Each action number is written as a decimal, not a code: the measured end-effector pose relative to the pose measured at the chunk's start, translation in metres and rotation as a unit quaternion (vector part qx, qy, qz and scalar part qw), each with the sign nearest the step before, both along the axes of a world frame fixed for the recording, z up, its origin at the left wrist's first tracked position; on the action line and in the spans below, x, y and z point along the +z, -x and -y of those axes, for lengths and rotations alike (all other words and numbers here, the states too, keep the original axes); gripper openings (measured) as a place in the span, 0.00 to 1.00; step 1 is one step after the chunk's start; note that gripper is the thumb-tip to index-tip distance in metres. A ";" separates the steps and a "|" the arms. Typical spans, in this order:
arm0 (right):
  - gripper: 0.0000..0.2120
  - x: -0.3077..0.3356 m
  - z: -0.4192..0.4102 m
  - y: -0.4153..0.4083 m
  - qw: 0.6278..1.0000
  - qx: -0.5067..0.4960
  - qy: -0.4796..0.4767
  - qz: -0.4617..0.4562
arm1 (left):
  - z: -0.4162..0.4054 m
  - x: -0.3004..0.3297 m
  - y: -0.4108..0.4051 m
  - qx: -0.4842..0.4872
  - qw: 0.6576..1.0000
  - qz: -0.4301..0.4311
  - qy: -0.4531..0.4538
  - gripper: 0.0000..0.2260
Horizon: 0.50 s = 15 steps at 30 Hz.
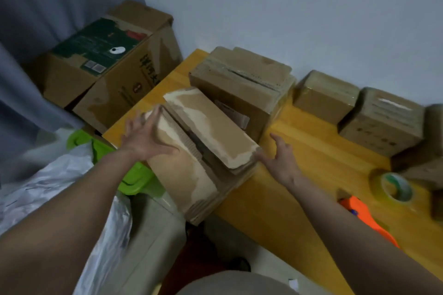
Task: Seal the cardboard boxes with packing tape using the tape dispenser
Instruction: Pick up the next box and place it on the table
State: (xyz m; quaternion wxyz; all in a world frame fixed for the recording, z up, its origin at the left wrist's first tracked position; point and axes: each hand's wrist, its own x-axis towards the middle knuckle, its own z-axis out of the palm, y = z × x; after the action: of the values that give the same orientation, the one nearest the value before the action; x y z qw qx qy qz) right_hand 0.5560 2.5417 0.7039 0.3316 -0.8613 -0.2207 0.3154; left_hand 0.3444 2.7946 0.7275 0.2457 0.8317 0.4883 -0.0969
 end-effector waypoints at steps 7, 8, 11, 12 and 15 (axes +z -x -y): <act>0.27 -0.001 0.039 -0.006 0.994 0.008 -0.009 -0.107 | 0.083 0.001 -0.034 -0.048 0.996 -0.073 0.015 0.52; 0.25 0.001 0.045 -0.008 0.992 -0.014 -0.019 -0.121 | 0.100 0.001 -0.038 -0.054 0.995 -0.083 0.015 0.52; 0.25 0.004 0.061 -0.016 0.990 -0.072 -0.028 -0.117 | 0.145 -0.001 -0.049 -0.094 0.989 -0.113 -0.002 0.53; 0.25 0.004 0.067 -0.020 0.992 -0.079 -0.016 -0.101 | 0.157 -0.002 -0.052 -0.115 0.986 -0.121 -0.008 0.54; 0.24 0.008 0.089 -0.035 0.992 -0.088 0.004 -0.091 | 0.186 -0.003 -0.055 -0.188 0.971 -0.150 -0.014 0.55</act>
State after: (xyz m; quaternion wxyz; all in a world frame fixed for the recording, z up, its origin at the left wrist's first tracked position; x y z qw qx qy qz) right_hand 0.5914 2.4527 0.7119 0.3733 -0.8464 -0.1121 0.3629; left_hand 0.3993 2.6081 0.7241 0.1357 0.8879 0.3558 -0.2582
